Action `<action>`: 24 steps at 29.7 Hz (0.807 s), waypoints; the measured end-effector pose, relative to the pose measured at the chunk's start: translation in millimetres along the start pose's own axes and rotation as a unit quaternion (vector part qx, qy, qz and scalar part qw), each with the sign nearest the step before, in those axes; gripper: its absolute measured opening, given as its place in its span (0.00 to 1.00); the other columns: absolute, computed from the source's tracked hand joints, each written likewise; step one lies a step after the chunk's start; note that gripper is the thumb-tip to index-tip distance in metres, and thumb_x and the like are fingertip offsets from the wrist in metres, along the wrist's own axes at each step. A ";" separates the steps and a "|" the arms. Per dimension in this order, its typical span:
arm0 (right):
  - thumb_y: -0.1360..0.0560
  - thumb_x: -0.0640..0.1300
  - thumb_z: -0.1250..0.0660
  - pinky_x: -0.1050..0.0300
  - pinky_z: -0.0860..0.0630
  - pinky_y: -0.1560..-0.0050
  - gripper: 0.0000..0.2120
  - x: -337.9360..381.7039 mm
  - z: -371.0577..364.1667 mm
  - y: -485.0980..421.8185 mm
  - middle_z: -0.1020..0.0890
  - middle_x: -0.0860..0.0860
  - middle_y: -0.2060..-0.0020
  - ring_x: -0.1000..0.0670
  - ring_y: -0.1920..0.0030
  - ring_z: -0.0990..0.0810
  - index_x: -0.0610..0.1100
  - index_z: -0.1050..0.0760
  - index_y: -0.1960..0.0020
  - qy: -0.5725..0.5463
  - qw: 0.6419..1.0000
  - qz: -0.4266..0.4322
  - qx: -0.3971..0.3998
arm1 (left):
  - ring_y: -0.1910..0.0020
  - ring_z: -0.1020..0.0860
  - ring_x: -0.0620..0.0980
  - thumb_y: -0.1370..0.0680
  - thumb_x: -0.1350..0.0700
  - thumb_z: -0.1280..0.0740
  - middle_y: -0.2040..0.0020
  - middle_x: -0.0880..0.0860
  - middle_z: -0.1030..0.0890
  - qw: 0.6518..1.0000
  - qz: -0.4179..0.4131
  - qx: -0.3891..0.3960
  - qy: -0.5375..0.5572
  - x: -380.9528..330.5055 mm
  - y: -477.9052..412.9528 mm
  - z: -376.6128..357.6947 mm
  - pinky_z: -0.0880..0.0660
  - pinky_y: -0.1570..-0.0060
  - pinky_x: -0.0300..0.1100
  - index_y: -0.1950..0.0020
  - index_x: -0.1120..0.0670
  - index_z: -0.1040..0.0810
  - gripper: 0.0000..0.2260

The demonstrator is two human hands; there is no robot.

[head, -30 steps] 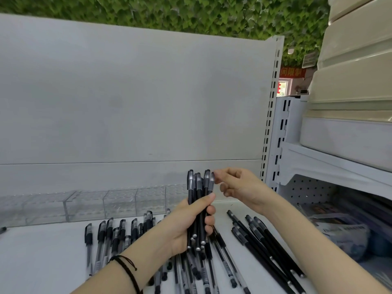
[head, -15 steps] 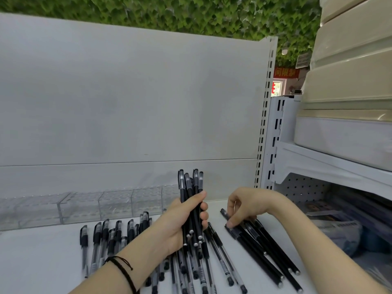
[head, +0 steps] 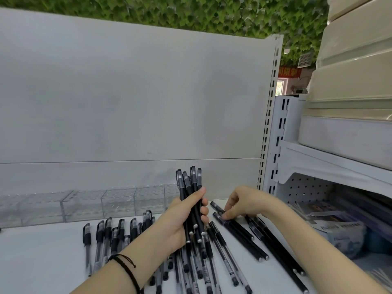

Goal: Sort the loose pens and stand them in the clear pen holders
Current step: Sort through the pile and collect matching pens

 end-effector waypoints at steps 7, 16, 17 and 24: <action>0.32 0.49 0.23 0.64 0.31 0.69 0.17 9.6 -3.7 0.5 0.24 0.53 0.67 0.54 0.67 0.27 0.43 0.20 0.46 0.050 0.999 -0.018 0.006 | 0.77 0.30 0.44 0.27 0.56 0.28 0.69 0.51 0.26 1.000 -0.004 0.015 0.000 0.7 3.1 -2.6 0.30 0.79 0.34 0.59 0.58 0.26 0.09; 0.30 0.46 0.25 0.64 0.33 0.75 0.08 7.4 -6.5 -1.2 0.25 0.50 0.72 0.54 0.76 0.30 0.43 0.22 0.58 -0.023 0.999 -0.025 -0.020 | 0.75 0.27 0.46 0.28 0.56 0.27 0.68 0.53 0.24 1.000 0.005 -0.009 -0.002 1.5 2.2 -1.9 0.28 0.78 0.36 0.56 0.58 0.26 0.10; 0.29 0.45 0.26 0.64 0.33 0.76 0.07 6.6 -5.1 -0.7 0.25 0.50 0.72 0.54 0.77 0.31 0.43 0.22 0.60 -0.042 0.998 -0.024 -0.029 | 0.74 0.26 0.46 0.27 0.56 0.27 0.68 0.54 0.24 1.000 0.006 -0.010 -0.005 1.8 2.3 -2.2 0.28 0.78 0.36 0.57 0.59 0.25 0.09; 0.28 0.41 0.27 0.63 0.34 0.72 0.04 7.9 9.5 3.2 0.20 0.51 0.70 0.55 0.72 0.27 0.41 0.20 0.58 -0.381 0.921 0.066 -0.057 | 0.60 0.15 0.52 0.22 0.61 0.33 0.54 0.59 0.15 0.999 0.004 -0.033 0.002 3.6 -1.3 -2.2 0.20 0.69 0.41 0.46 0.65 0.23 0.08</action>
Point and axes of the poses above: each hand's wrist, its own y-axis away from the middle knuckle, its own z-axis out of the back of the hand, x = y × z, the point moved 1 cm from there along -y, towards the middle knuckle
